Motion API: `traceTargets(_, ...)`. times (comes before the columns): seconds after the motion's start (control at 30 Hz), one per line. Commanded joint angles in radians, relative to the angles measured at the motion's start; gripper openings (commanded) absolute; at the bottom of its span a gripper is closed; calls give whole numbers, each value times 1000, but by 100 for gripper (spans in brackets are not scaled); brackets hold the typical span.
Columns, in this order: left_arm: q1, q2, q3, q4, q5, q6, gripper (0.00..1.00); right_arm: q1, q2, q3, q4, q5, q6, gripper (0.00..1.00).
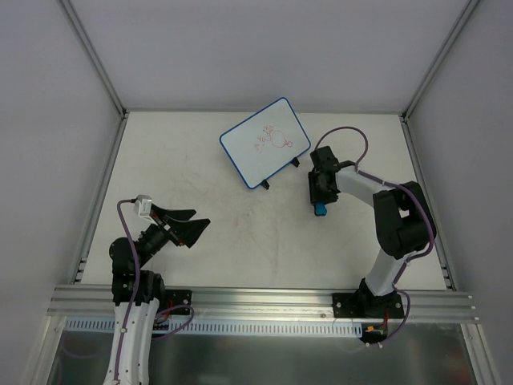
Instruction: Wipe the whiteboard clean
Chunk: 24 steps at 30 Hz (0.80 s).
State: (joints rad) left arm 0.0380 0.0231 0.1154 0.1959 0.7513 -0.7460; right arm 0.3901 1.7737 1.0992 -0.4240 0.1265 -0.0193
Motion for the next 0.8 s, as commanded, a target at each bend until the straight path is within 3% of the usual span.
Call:
traceTargets(0.0, -9, -6, 3, 23, 0, 5, 99, -7, -28, -19, -15, 22, 13, 31)
traceTargets(0.1, -7, 4, 1, 31, -33, 5, 99, -8, -56, -32, 4, 19, 15, 26)
traceTargets(0.27, -9, 127, -40, 204, -58, -9, 99, -7, -125, -61, 42, 32, 16, 0)
traceTargets(0.43, -9, 325, -25, 390, -108, 36, 99, -8, -154, -76, 70, 36, 42, 0)
traceTargets(0.77, -61, 955, 156, 873, -161, 76, 99, -5, -344, -127, 162, 7, 12, 0)
